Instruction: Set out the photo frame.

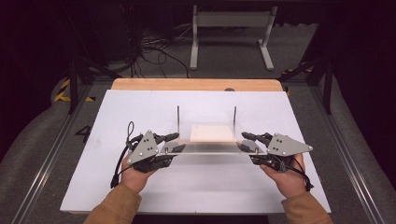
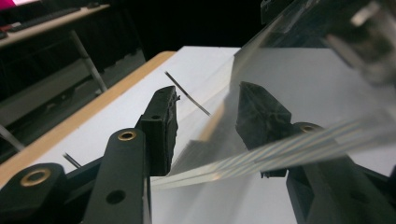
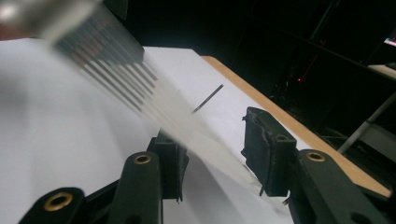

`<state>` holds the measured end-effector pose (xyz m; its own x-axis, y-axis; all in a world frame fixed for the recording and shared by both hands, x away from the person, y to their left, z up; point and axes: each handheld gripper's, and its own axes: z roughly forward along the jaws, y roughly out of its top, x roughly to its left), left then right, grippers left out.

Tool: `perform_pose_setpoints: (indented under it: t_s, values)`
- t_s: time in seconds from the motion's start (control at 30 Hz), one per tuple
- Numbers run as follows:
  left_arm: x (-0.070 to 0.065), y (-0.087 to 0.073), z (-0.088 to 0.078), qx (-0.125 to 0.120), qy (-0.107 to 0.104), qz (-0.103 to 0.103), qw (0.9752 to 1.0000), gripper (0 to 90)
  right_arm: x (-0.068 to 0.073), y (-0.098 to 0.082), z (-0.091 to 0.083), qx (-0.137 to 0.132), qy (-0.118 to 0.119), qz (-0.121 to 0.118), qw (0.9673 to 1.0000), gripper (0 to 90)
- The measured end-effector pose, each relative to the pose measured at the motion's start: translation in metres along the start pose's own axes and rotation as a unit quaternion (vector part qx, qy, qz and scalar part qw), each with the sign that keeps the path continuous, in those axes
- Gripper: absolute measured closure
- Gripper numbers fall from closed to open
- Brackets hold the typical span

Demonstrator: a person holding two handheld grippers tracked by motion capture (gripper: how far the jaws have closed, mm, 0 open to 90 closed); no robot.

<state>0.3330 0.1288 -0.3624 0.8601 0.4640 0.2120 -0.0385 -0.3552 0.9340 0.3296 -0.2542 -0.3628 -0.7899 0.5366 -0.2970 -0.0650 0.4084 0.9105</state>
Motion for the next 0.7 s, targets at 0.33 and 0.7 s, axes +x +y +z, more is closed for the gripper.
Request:
perform_pose_setpoints:
  t_s: [0.33,0.7]
  values:
    - [-0.003,0.023,-0.024,-0.051,0.018,0.021,0.9983,58.8,0.008,0.029,-0.011,-0.027,-0.023,-0.033,0.9988,61.1]
    - [-0.007,0.041,-0.049,-0.100,0.007,0.006,0.9950,61.9,0.024,0.058,-0.024,-0.048,-0.016,-0.031,0.9982,62.2]
